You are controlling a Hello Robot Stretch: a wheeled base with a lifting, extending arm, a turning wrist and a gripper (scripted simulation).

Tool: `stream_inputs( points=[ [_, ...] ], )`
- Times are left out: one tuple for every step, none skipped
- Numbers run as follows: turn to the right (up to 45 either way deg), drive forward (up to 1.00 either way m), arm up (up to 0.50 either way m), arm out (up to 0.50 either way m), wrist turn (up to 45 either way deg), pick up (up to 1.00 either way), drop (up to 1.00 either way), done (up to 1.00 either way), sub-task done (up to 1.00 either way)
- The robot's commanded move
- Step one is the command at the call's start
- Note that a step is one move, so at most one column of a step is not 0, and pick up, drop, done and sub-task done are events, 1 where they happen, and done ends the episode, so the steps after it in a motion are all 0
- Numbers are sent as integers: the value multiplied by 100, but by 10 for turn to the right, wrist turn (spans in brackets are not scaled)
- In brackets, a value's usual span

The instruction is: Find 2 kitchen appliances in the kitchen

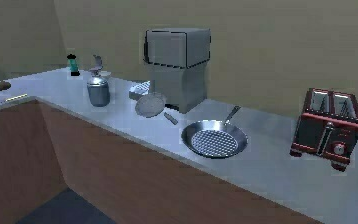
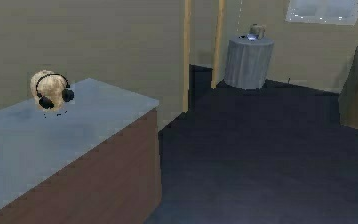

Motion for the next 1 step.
stream_inputs(
  points=[
    [0, 0, 0, 0, 0, 0, 0, 100, 0]
  ],
)
